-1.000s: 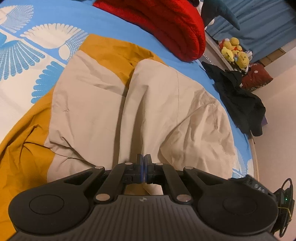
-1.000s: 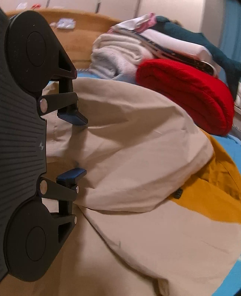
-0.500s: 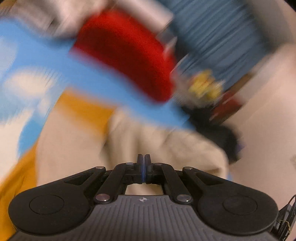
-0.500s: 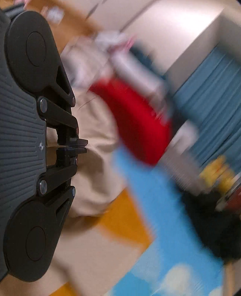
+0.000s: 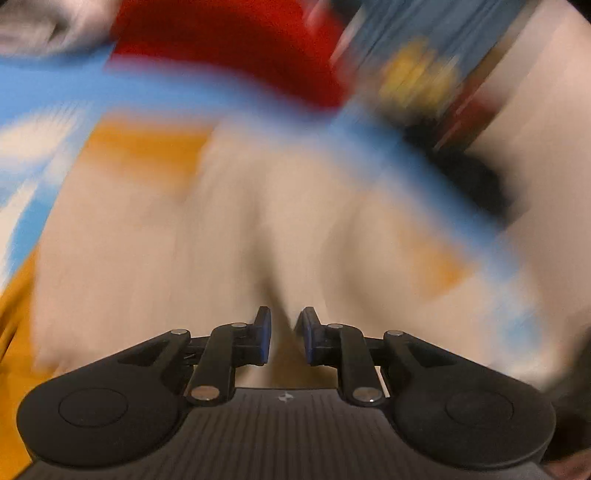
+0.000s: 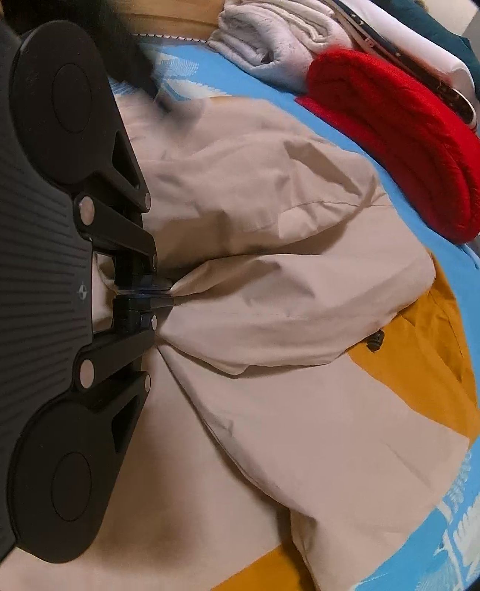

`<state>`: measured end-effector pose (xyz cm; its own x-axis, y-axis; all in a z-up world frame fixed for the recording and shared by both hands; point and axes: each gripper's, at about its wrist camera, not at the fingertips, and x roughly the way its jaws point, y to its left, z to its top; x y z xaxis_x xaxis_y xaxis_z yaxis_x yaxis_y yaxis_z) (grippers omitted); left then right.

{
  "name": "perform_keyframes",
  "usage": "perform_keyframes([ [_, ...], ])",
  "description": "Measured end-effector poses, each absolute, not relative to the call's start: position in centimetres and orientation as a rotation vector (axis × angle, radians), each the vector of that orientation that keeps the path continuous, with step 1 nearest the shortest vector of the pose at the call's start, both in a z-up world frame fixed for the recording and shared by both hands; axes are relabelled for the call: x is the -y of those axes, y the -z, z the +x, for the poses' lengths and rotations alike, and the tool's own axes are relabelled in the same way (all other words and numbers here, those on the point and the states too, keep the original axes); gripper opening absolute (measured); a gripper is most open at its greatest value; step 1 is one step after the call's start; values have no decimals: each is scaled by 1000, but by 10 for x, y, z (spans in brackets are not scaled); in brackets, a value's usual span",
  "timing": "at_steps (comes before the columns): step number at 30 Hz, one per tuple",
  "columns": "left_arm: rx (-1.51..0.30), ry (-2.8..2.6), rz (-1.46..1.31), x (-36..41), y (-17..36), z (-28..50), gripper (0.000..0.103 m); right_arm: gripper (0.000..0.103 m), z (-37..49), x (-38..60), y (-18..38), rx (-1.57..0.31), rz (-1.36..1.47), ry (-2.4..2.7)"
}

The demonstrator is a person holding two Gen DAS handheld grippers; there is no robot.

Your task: Fold large clothes

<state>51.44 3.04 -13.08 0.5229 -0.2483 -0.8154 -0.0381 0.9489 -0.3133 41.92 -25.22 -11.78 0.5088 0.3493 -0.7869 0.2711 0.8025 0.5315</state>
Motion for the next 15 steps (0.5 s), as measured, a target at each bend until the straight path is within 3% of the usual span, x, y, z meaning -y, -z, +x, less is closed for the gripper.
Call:
perform_keyframes([
  [1,-1093,86,-297,-33,146,516,2,4,418,254,115,-1052,666,-47],
  [3,-1093,72,-346,-39,148,515,2,12,414,258,105,-1023,661,-26],
  [5,-1062,85,-325,-36,131,515,4,28,409,258,88,-911,635,2],
  [7,-1029,100,-296,-32,117,512,5,36,403,259,70,-793,599,9],
  [11,-1021,118,-310,-29,109,510,6,38,396,255,52,-605,637,-171],
  [15,-961,141,-312,-30,102,505,6,39,406,244,70,-695,703,-302],
])
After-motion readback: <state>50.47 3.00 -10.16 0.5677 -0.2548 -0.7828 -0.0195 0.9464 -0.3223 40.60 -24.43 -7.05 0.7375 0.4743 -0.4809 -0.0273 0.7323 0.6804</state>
